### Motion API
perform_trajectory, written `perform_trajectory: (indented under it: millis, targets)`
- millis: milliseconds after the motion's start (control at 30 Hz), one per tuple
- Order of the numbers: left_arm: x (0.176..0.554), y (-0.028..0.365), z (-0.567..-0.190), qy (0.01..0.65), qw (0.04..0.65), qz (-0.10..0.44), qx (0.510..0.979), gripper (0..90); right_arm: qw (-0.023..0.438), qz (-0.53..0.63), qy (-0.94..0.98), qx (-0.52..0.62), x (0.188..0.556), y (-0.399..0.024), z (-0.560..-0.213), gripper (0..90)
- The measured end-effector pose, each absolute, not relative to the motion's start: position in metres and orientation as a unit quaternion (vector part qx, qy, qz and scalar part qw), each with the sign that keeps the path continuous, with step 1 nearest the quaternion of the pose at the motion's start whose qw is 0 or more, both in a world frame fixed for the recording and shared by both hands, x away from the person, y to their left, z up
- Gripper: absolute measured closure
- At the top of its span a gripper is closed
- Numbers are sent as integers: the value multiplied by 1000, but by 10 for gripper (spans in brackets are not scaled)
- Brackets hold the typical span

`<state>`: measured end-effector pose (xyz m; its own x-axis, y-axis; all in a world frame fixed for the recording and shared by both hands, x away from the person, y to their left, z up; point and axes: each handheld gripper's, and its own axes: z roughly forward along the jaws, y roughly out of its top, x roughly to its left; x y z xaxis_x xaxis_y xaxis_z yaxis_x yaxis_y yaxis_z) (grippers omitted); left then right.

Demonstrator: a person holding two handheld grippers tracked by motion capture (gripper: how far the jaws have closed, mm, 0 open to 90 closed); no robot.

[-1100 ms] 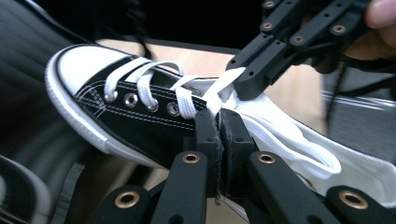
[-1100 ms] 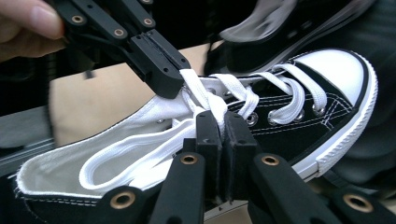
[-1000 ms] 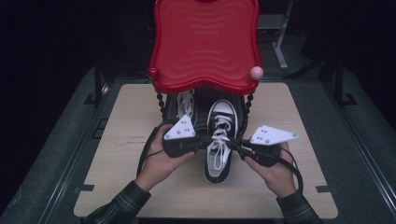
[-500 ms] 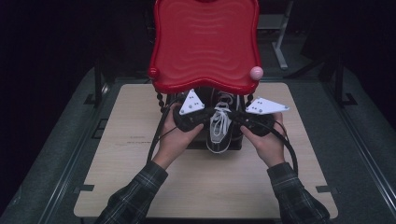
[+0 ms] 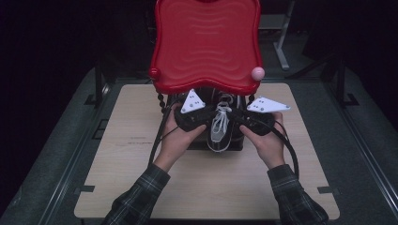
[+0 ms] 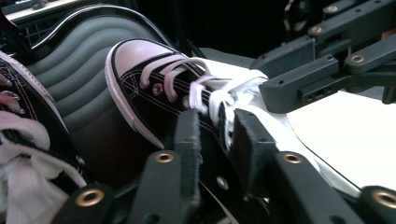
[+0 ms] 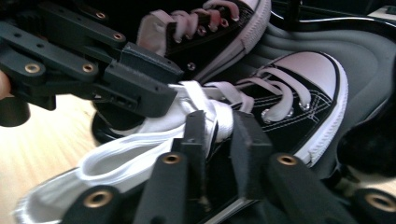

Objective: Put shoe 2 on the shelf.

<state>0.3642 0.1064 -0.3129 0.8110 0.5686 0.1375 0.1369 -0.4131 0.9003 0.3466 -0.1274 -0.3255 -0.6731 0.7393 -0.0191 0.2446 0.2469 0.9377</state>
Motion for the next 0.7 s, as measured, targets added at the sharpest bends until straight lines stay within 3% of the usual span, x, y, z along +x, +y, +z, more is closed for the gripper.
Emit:
perform_trajectory:
  millis: [267, 533, 700]
  targets:
    - [335, 133, -316, 211, 509, 177, 816, 563, 219, 530, 751, 327, 316, -144, -328, 603]
    - [315, 146, -349, 205, 491, 160, 831, 468, 201, 493, 775, 340, 292, -149, -364, 523]
    - [313, 145, -376, 204, 465, 150, 848, 468, 185, 469, 791, 345, 285, -145, -389, 516]
